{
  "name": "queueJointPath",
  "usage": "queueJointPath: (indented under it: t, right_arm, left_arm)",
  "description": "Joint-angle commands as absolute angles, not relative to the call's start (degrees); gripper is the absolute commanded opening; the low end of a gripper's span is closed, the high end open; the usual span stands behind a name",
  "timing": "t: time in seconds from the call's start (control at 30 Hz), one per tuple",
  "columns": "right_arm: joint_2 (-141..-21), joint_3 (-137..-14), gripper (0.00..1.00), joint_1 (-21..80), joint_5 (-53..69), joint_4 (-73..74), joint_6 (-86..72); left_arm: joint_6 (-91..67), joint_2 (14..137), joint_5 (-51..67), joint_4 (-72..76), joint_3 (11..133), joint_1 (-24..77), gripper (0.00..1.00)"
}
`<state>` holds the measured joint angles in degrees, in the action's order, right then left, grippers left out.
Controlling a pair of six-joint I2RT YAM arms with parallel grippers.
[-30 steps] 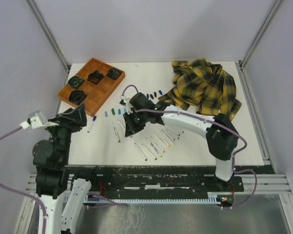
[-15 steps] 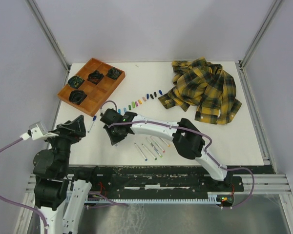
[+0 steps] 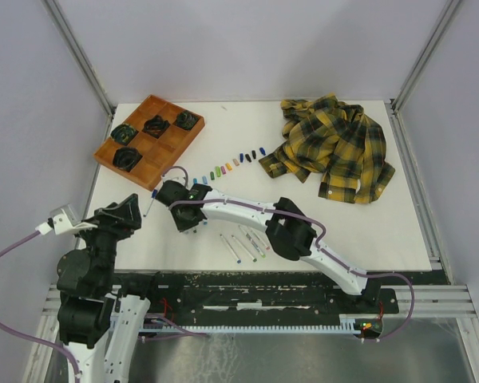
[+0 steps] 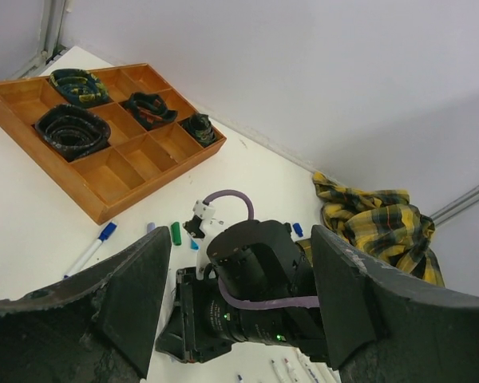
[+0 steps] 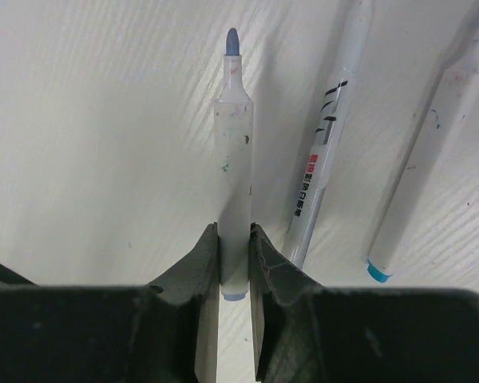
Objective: Open the pen caps
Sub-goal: Place the pen at the center of the board.
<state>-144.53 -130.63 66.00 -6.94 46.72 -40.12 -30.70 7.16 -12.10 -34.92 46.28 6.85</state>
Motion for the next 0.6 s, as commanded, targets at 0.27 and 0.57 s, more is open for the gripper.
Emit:
queueJointPath:
  t: [0.27, 0.57]
  right_arm:
    - [-146.78, -135.24, 0.28, 66.88, -14.42, 51.03, -44.35]
    - [-149.08, -135.53, 0.33, 66.89, -12.2, 50.73, -44.45]
  left_arm:
    - [-33.13, 5.51, -13.23, -34.54, 45.58, 6.8, 0.77]
    - [-32.95, 5.36, -13.43, -34.93, 45.73, 6.83, 0.77]
